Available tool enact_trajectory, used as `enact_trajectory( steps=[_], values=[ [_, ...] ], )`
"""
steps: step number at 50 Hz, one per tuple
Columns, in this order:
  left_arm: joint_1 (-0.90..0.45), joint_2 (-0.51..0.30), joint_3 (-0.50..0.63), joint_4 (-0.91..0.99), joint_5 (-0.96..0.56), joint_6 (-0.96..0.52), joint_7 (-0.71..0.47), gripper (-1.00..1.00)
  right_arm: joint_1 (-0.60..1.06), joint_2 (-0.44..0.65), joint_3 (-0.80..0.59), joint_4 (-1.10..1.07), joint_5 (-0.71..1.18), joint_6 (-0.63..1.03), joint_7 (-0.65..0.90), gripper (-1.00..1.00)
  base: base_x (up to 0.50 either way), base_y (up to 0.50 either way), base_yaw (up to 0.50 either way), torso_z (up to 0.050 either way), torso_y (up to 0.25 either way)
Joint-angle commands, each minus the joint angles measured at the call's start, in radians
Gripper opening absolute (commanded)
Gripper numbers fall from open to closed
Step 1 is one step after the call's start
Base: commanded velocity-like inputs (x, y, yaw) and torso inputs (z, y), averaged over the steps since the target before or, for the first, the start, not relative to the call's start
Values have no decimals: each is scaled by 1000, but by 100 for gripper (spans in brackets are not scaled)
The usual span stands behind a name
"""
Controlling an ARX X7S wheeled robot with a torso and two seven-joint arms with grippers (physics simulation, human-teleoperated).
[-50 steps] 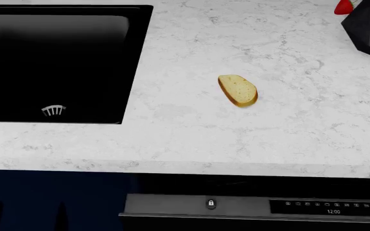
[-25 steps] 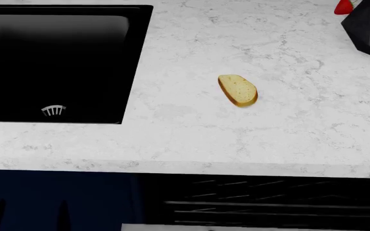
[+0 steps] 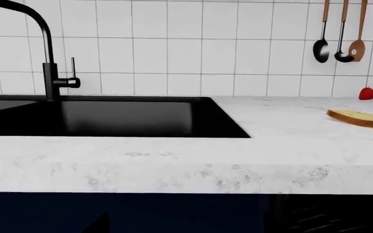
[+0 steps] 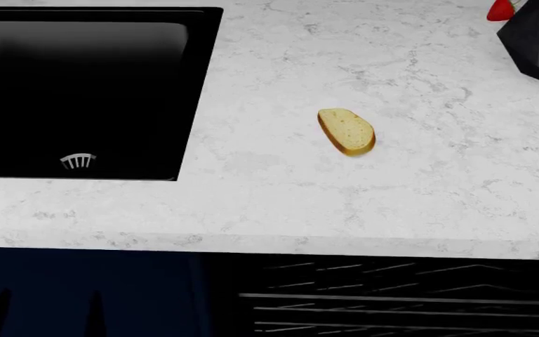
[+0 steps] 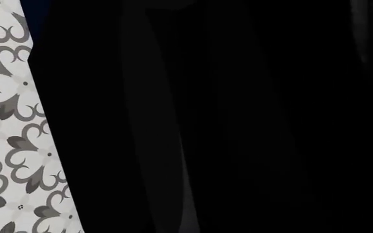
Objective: Open the dishwasher door
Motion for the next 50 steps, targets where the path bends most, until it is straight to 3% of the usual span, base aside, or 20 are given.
enact_trajectory(
  steps=[1,23,50],
  values=[
    [1,-4,7,6,2,-1,-4,100,-111,-6,-57,-58,58,-12,48,-100,0,0,0,0,0],
    [-15,-11,18,7,-1,-12,-6,100,-304,11,-46,-85,93,-39,196,-100,0,3,3,0,0],
    [-21,-14,33,11,-1,-14,-12,100,-433,-7,-82,70,188,-154,360,-100,0,2,2,0,0]
  ],
)
